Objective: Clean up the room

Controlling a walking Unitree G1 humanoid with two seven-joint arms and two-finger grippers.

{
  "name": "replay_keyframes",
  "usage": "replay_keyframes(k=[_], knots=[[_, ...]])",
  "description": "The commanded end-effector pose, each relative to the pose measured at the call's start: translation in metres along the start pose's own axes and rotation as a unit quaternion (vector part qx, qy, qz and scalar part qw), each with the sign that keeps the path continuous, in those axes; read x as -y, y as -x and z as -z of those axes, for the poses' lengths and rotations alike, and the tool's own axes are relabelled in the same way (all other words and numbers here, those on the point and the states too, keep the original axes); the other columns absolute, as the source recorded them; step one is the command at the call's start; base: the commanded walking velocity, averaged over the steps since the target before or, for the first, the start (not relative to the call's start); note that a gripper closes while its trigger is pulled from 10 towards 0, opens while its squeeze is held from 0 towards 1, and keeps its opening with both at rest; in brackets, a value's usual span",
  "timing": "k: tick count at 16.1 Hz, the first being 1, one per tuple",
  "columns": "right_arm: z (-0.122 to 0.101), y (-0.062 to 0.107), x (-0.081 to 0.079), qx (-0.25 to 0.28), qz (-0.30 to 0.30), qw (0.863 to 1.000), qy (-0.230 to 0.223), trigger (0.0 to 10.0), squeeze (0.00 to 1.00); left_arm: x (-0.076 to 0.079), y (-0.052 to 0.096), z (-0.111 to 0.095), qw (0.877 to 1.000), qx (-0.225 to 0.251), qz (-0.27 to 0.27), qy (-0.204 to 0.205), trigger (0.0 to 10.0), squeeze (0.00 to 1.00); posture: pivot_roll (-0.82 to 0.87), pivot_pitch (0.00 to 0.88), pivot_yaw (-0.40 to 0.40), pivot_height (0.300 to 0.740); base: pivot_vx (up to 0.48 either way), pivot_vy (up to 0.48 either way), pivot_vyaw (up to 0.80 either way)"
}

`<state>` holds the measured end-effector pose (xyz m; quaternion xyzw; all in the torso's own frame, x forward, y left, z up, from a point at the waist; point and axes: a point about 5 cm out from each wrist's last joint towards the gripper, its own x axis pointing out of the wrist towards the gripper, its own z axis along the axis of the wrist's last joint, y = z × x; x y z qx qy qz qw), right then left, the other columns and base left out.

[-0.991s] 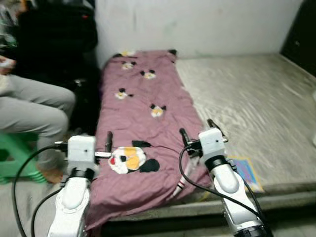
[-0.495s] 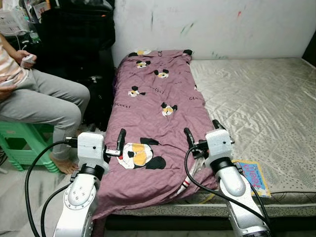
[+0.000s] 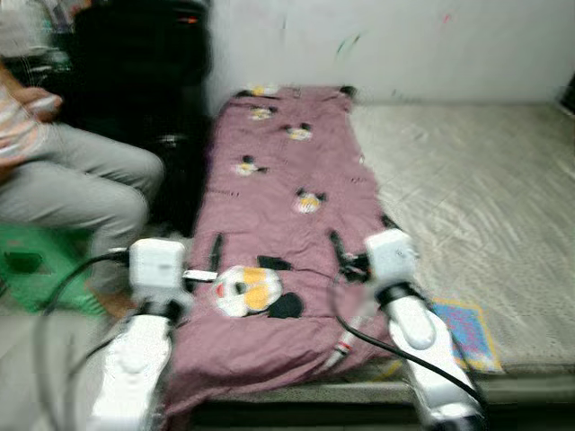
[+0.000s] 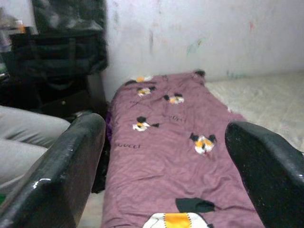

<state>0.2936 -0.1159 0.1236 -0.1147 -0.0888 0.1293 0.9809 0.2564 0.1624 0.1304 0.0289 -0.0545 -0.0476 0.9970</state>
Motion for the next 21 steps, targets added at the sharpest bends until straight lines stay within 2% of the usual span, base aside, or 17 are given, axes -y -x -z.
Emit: replay_keyframes(k=[1, 5, 8, 11, 16, 21], knots=[[0.006, 0.005, 0.0104, -0.014, 0.014, 1.0, 0.007, 10.0, 0.0, 0.0092, -0.0024, -0.0039, 1.0, 0.007, 0.016, 0.011, 10.0, 0.0, -0.03, 0.019, 0.023, 0.74, 0.337, 0.0, 0.0], [0.0061, 0.0042, 0.01, -0.015, 0.014, 1.0, 0.006, 10.0, 0.0, 0.0093, -0.0048, -0.0005, 1.0, -0.005, -0.009, 0.004, 10.0, 0.0, -0.03, 0.018, 0.025, 0.74, 0.078, 0.0, 0.0], [0.0067, 0.0037, 0.0097, -0.015, 0.012, 1.0, 0.007, 10.0, 0.0, 0.0087, -0.0055, -0.0008, 1.0, -0.007, -0.01, -0.004, 10.0, 0.0, -0.03, 0.023, 0.024, 0.74, 0.0, 0.0, 0.0], [0.0068, 0.0032, 0.0088, -0.015, 0.009, 1.0, 0.007, 10.0, 0.0, 0.0097, -0.0052, -0.0009, 1.0, -0.007, -0.01, -0.01, 10.0, 0.0, -0.03, 0.023, 0.024, 0.74, 0.0, 0.0, 0.59], [0.0075, 0.0037, 0.0095, -0.018, 0.01, 1.0, 0.004, 10.0, 0.0, 0.0113, -0.0048, -0.0009, 1.0, -0.008, -0.004, -0.008, 10.0, 0.0, -0.03, 0.022, 0.021, 0.74, 0.0, 0.0, 0.0], [0.0081, 0.0028, 0.0081, -0.019, 0.004, 1.0, 0.006, 10.0, 0.0, 0.0121, -0.0053, -0.0009, 1.0, -0.007, -0.002, -0.006, 10.0, 0.0, -0.02, 0.019, 0.019, 0.74, 0.0, -0.263, 0.0]])
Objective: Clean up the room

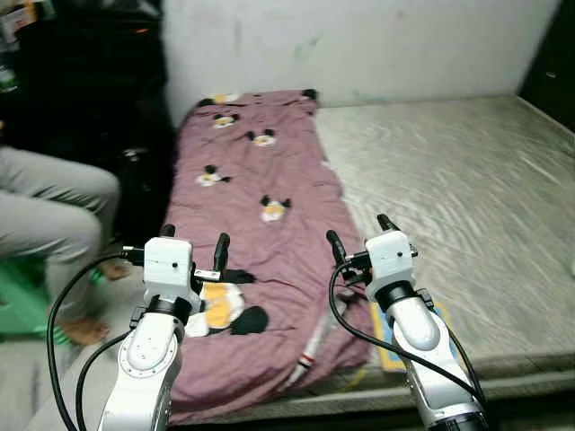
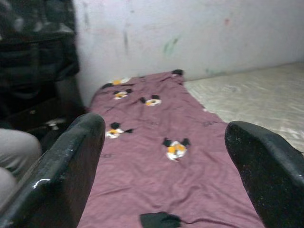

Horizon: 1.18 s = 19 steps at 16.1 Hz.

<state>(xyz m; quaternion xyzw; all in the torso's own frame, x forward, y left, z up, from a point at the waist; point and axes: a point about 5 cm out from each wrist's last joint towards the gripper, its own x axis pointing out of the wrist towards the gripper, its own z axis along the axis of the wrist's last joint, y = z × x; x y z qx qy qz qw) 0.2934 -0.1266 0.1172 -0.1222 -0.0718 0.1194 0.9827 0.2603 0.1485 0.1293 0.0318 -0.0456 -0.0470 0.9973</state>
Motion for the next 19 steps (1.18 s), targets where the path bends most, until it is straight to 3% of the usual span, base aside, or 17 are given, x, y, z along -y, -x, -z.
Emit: replay_keyframes(k=[1, 5, 19], knots=[[-0.0001, -0.0014, -0.0006, 0.0, -0.005, 1.0, 0.001, 10.0, 0.0, -0.0013, -0.0003, -0.0017, 1.0, 0.002, -0.001, -0.004, 10.0, 0.0, -0.02, 0.017, 0.018, 0.74, 0.0, -0.281, 0.0], [-0.0001, -0.0024, 0.0004, 0.001, 0.0, 1.0, 0.002, 10.0, 0.0, -0.0007, -0.0008, -0.002, 1.0, 0.004, 0.0, -0.002, 10.0, 0.0, -0.03, 0.02, 0.019, 0.74, 0.0, -0.298, 0.35], [0.0005, -0.0048, 0.0018, 0.001, 0.007, 1.0, 0.0, 10.0, 0.0, 0.0031, -0.0014, -0.0031, 1.0, 0.007, 0.007, -0.002, 10.0, 0.0, -0.03, 0.023, 0.02, 0.74, 0.0, -0.318, 0.0]])
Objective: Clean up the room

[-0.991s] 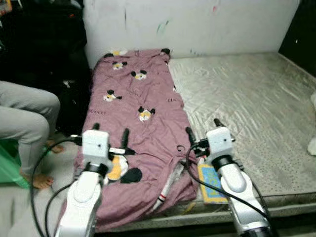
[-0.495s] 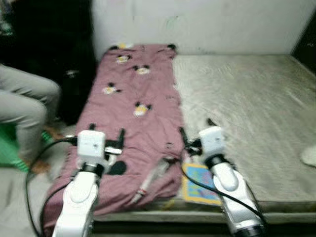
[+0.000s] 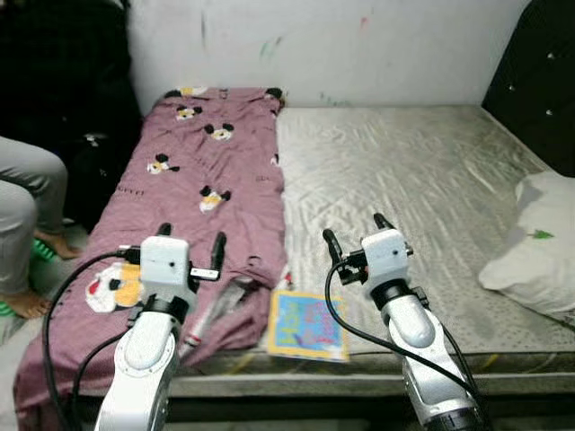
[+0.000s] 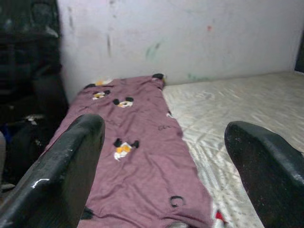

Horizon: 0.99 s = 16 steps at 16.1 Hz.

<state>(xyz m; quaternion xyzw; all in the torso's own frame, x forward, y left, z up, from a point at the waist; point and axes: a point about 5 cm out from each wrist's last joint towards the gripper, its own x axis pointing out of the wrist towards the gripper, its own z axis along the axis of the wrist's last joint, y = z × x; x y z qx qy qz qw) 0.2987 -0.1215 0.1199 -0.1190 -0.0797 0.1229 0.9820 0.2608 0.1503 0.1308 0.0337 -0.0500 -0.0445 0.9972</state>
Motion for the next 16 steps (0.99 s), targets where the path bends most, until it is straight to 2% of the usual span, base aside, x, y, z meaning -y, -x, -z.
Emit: replay_keyframes(k=[1, 11, 16], knots=[[0.0034, 0.0018, 0.0052, -0.008, 0.009, 1.0, 0.003, 10.0, 0.0, 0.0056, -0.0014, -0.0018, 1.0, 0.003, 0.01, 0.001, 10.0, 0.0, -0.03, 0.024, 0.022, 0.74, 0.0, -0.274, 0.0], [0.0039, 0.0003, 0.0051, -0.007, 0.008, 1.0, 0.003, 10.0, 0.0, 0.011, -0.0011, -0.0059, 0.999, 0.021, 0.039, 0.02, 10.0, 0.0, -0.03, 0.023, 0.02, 0.74, 0.0, -0.025, 0.0], [0.0052, -0.0005, 0.0056, -0.013, 0.01, 1.0, -0.002, 10.0, 0.0, 0.0115, -0.0017, -0.0063, 0.998, 0.023, 0.045, 0.021, 10.0, 0.0, -0.03, 0.023, 0.021, 0.74, 0.271, 0.0, -0.09]])
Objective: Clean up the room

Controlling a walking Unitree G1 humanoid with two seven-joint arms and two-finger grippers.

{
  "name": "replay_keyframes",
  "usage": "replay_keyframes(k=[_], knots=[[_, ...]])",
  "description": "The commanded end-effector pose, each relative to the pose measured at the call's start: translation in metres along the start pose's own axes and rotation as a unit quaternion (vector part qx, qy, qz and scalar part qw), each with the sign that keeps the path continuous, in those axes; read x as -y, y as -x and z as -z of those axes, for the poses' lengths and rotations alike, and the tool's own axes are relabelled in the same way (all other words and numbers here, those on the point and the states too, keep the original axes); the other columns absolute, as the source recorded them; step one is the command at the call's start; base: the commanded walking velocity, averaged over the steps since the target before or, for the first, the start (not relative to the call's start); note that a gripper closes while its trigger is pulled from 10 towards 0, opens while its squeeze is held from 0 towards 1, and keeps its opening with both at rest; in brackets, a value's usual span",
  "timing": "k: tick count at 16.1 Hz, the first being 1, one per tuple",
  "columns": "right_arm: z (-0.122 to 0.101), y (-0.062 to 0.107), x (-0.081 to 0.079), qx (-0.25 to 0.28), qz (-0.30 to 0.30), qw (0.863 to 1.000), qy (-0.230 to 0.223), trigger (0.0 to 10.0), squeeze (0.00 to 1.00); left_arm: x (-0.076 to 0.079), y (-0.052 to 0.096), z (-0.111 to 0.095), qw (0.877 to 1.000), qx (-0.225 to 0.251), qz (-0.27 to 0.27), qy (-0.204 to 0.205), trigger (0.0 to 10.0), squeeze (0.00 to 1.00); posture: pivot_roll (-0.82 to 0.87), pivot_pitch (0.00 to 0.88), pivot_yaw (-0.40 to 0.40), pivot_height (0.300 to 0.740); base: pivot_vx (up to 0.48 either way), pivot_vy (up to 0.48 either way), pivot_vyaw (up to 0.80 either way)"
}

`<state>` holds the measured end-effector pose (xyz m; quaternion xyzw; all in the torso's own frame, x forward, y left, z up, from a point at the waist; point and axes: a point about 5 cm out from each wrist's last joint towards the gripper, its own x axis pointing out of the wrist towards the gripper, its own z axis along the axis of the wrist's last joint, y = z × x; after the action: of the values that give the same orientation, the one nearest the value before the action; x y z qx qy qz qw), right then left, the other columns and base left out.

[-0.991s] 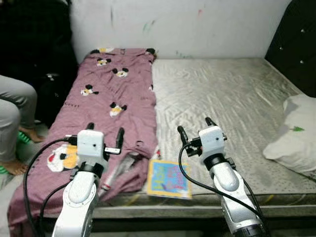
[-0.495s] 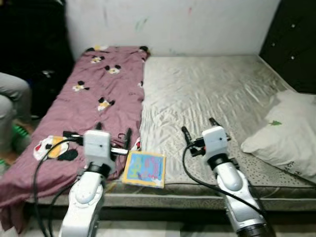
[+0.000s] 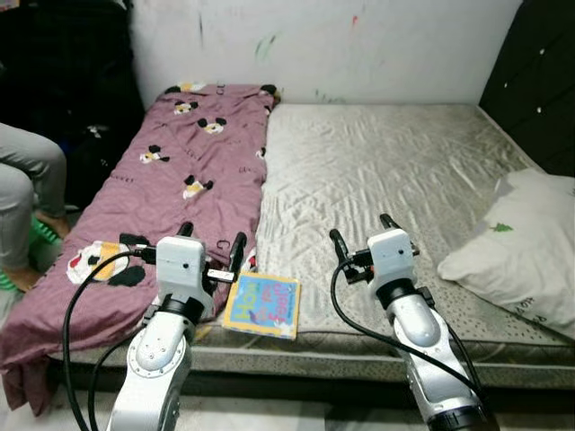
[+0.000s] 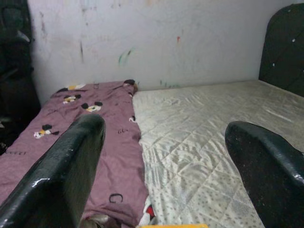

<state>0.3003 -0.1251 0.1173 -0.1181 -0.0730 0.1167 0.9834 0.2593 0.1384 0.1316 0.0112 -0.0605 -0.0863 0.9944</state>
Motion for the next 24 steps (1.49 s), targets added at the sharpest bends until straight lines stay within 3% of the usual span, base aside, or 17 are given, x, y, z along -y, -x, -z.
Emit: replay_keyframes(k=[1, 8, 10, 13, 18, 20, 24], knots=[[0.002, 0.0, 0.003, -0.006, 0.005, 1.0, -0.001, 10.0, 0.0, 0.0, -0.002, -0.005, 1.0, 0.01, 0.005, -0.003, 10.0, 0.0, -0.03, 0.023, 0.021, 0.74, 0.281, 0.0, -0.64], [0.001, -0.001, 0.003, -0.002, 0.005, 1.0, 0.0, 10.0, 0.0, -0.001, -0.002, -0.003, 1.0, 0.005, 0.0, -0.007, 10.0, 0.0, -0.03, 0.019, 0.02, 0.74, 0.238, 0.0, -0.2], [0.0, -0.001, 0.006, 0.001, 0.011, 1.0, 0.0, 10.0, 0.0, -0.013, -0.003, 0.001, 0.999, -0.009, -0.045, -0.018, 10.0, 0.0, -0.03, 0.013, 0.021, 0.74, 0.0, 0.0, 0.0], [-0.006, 0.001, 0.011, 0.007, 0.023, 1.0, -0.004, 10.0, 0.0, -0.024, 0.002, 0.0, 0.997, -0.011, -0.066, -0.035, 10.0, 0.0, -0.02, 0.004, 0.018, 0.74, 0.0, 0.0, 0.0], [-0.018, 0.017, 0.03, 0.005, 0.071, 0.996, -0.051, 10.0, 0.0, -0.045, 0.022, -0.003, 0.992, -0.016, -0.119, -0.05, 10.0, 0.0, 0.01, 0.001, 0.001, 0.74, 0.0, 0.0, 0.0], [-0.016, 0.02, 0.033, 0.0, 0.066, 0.998, -0.021, 10.0, 0.0, -0.045, 0.02, -0.003, 0.992, -0.016, -0.119, -0.048, 10.0, 0.0, 0.0, 0.0, 0.004, 0.74, 0.0, 0.0, 0.8], [-0.019, 0.028, 0.03, -0.014, 0.07, 0.996, -0.058, 10.0, 0.0, -0.033, 0.011, -0.007, 0.995, -0.008, -0.094, -0.038, 10.0, 0.0, 0.0, 0.0, 0.012, 0.74, 0.0, 0.0, 0.4]])
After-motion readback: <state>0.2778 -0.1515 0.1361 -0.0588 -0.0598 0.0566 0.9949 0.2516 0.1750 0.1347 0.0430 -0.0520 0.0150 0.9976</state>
